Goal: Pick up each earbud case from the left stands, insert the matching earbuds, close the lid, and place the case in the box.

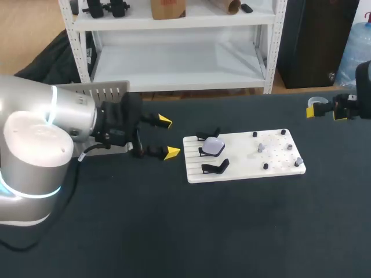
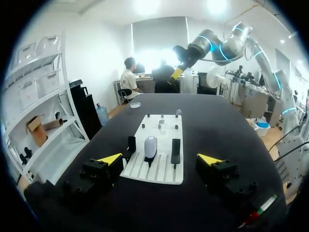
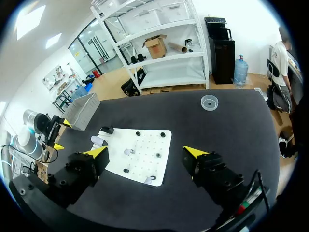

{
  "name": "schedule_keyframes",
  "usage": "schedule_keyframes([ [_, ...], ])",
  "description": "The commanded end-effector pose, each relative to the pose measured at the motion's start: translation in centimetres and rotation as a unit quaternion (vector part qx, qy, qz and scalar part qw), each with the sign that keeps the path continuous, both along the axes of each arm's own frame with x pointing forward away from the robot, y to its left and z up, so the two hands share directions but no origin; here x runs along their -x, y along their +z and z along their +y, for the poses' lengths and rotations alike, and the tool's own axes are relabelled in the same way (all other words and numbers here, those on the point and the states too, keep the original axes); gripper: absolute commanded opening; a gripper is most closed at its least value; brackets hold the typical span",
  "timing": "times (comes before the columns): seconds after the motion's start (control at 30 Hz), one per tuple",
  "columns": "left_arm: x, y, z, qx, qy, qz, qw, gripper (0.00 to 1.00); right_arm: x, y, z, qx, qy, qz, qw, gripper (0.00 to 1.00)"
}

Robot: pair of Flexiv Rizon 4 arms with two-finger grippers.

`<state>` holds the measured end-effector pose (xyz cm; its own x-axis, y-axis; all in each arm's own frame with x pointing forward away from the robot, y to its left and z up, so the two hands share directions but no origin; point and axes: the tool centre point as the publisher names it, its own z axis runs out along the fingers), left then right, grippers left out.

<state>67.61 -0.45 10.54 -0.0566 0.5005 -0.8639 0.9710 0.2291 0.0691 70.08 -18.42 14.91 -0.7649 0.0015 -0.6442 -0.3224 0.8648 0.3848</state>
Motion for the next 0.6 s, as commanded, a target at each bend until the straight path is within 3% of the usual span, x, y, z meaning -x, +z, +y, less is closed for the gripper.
schedule_keyframes([
  [0.03,0.0,-0.2,0.0,0.002,0.000,-0.001,1.000,1.00,0.0,0.0,0.0,0.000,0.000,0.000,1.000,1.00],
  [0.13,0.0,-0.7,-0.8,-0.003,-0.014,0.003,1.000,1.00,0.0,0.0,0.0,0.000,0.000,0.000,1.000,1.00],
  [0.3,-0.5,-1.9,-2.8,-0.016,-0.017,0.036,0.999,1.00,0.0,0.0,0.0,0.000,0.000,0.000,1.000,1.00],
  [0.6,-2.2,-3.6,-4.8,-0.042,-0.003,0.043,0.998,1.00,0.0,0.0,0.0,0.000,0.000,0.000,1.000,1.00],
])
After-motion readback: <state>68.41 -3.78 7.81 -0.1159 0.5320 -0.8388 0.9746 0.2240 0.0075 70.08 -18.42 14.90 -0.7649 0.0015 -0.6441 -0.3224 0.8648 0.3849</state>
